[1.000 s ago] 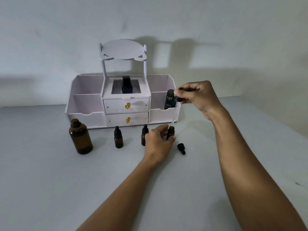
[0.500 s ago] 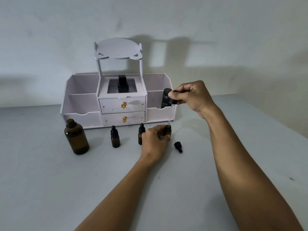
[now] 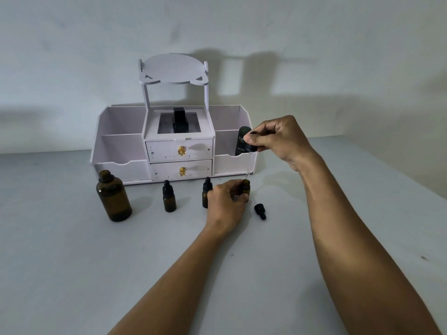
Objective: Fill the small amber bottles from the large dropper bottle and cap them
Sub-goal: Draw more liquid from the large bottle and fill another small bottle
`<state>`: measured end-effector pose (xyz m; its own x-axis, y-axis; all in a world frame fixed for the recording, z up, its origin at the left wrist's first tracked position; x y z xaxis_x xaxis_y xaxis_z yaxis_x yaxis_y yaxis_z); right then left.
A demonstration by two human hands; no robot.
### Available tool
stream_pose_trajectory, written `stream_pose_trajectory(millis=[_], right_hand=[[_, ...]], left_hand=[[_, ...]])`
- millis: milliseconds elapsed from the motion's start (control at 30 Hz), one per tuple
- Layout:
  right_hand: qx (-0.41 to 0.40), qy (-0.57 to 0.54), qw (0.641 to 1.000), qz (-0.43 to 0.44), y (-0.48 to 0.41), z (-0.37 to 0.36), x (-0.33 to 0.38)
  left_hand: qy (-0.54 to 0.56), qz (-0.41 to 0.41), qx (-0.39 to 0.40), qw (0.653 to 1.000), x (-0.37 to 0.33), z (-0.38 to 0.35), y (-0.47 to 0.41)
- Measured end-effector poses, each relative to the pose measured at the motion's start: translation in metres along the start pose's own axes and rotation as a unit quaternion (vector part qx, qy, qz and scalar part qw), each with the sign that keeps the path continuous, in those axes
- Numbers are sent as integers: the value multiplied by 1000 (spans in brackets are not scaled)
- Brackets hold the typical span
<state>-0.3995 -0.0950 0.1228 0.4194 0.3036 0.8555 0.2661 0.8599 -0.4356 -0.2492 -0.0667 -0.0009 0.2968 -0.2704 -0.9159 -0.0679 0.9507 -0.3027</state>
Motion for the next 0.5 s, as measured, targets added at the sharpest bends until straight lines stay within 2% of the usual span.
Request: stream_pose_trajectory(millis=[133, 267, 500], right_hand=[[12, 6, 1000, -2, 2, 4, 4], [-22, -12, 999, 26, 1, 12, 13], [-56, -104, 990, 72, 9, 13, 42]], left_hand=[[-8, 0, -3, 1000, 2, -1, 0], [-15, 14, 1, 1000, 2, 0, 5], [1, -3, 36, 999, -9, 37, 37]])
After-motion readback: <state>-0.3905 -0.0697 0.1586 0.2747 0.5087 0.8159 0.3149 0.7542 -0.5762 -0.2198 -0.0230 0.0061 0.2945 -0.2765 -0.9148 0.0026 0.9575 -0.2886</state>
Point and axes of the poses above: each hand's wrist, its own y-axis away from the middle knuckle, its own z-axis out of the back of the hand, x = y × z, the point moved 4 cm from there along -y, towards the middle knuckle, and after that the axes turned 12 degrees about -x, right-handed, at the moved point
